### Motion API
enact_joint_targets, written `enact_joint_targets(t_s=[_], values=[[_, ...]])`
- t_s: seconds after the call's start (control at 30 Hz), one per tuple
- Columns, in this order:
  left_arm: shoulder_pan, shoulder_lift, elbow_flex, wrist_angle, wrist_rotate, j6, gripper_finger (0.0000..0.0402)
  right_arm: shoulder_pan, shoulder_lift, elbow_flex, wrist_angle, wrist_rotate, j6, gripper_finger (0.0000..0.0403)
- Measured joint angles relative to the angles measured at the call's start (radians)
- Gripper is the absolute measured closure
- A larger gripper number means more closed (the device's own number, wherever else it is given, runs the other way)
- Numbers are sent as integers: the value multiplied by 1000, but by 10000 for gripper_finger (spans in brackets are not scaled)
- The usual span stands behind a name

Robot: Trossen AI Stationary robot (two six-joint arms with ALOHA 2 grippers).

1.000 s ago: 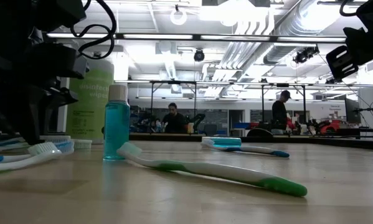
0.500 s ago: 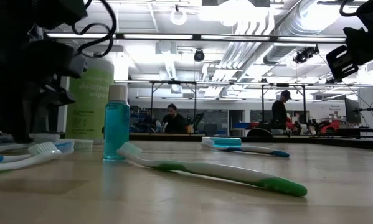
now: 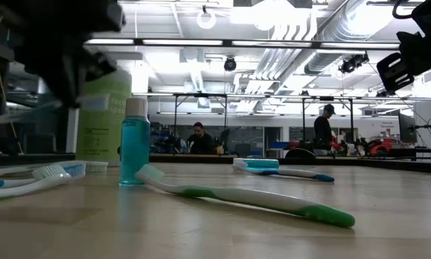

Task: Pick & Place toothbrushing station
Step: Put the left blue toothbrush into the right section of the transparent organizer

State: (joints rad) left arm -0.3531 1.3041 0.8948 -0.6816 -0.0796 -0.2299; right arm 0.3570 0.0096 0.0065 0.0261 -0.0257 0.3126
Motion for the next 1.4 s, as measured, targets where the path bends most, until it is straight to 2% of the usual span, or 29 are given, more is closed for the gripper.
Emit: enact_joint_targets(t_s=[0.17,0.27,0.37,0.5,0.63,0.73,0.97,1.23,1.4], values=[[-21,-1,109,-105,-176,72,398,0,0,0,0,0,0,305],[-24,-1,161,-100,-304,143,398,0,0,0,0,0,0,305],[-28,-2,203,-27,-414,210,398,0,0,0,0,0,0,305],[-59,-8,212,183,-472,364,399,0,0,0,0,0,0,305],[-102,-8,212,394,-473,496,399,0,0,0,0,-1,0,305],[-119,-3,213,511,-441,538,399,0,0,0,0,-1,0,305],[-109,68,213,730,-224,554,399,0,0,0,0,-2,0,305],[-108,220,213,1051,-128,703,399,0,0,0,0,-2,0,305],[-92,264,212,1105,-100,689,399,0,0,0,0,-2,0,305]])
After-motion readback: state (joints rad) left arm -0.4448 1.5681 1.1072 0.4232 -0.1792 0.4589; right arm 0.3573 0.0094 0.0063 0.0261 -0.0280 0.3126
